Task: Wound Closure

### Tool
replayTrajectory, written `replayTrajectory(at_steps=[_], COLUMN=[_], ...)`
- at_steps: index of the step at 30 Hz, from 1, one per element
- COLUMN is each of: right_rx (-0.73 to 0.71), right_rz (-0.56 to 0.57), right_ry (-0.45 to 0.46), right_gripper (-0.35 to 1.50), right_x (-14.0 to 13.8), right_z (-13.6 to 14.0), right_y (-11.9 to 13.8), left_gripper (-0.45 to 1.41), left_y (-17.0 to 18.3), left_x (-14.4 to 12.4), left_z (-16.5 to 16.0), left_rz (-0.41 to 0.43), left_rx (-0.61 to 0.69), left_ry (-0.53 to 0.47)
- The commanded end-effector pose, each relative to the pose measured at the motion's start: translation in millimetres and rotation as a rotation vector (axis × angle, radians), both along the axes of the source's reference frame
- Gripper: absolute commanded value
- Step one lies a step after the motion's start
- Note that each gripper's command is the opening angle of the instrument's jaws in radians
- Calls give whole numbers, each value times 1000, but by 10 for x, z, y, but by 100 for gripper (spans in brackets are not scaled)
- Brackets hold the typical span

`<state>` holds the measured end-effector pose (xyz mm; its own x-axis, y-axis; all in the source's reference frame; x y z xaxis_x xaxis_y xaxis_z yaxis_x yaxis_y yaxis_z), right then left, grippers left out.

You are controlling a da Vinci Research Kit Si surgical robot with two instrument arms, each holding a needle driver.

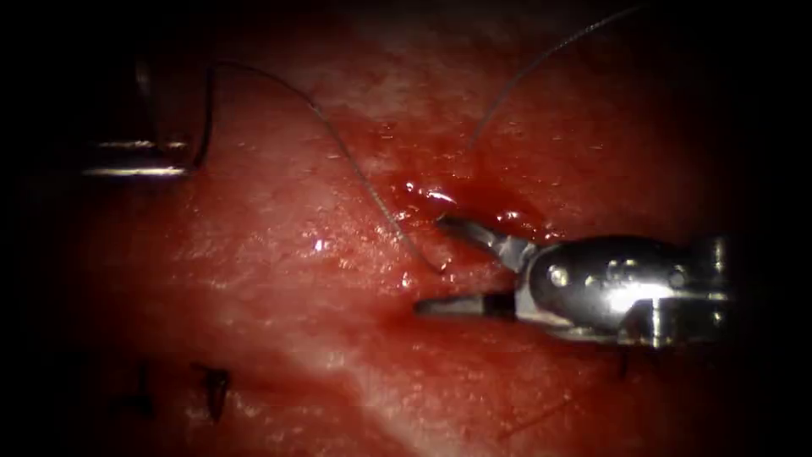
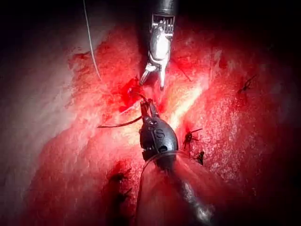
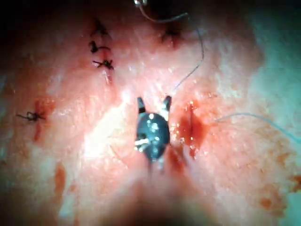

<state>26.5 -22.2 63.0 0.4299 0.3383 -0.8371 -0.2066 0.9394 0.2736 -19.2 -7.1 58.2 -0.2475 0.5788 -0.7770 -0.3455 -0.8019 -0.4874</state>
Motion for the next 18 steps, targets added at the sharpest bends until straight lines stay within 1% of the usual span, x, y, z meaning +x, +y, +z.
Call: replayTrajectory(at_steps=[1,3,4,5,6,7,9,10,13,14,15,18], right_rx=[-5,-10,-16,-19,-25,-27,-21,-5,3,5,11,17], right_rz=[8,9,9,6,2,-3,-35,-47,-78,-83,-97,-110], right_ry=[-9,-29,-50,-61,-82,-90,-85,-75,-53,-48,-33,-28], right_gripper=[131,131,130,130,126,126,113,101,37,7,-35,-35], right_x=[3,2,4,6,11,13,18,20,21,21,20,18], right_z=[19,31,45,52,66,72,82,85,87,87,85,83], right_y=[-6,-8,-10,-12,-16,-18,-23,-25,-31,-32,-32,-33], left_gripper=[-45,-45,-45,-45,-45,-45,-45,-45,-45,-45,-45,-45], left_y=[-6,-6,-7,-7,-8,-9,-9,-10,-10,-10,-10,-10], left_x=[-3,0,0,-1,-3,-5,-7,-7,-8,-8,-8,-9], left_z=[7,9,9,8,7,6,4,2,0,-1,-1,-1], left_rz=[-1,-8,-16,-16,-12,-8,-8,-7,-5,-5,-5,-4], left_rx=[1,0,-6,-5,-8,-12,-17,-15,-20,-19,-19,-18], left_ry=[3,10,16,12,10,8,7,5,3,3,3,1])
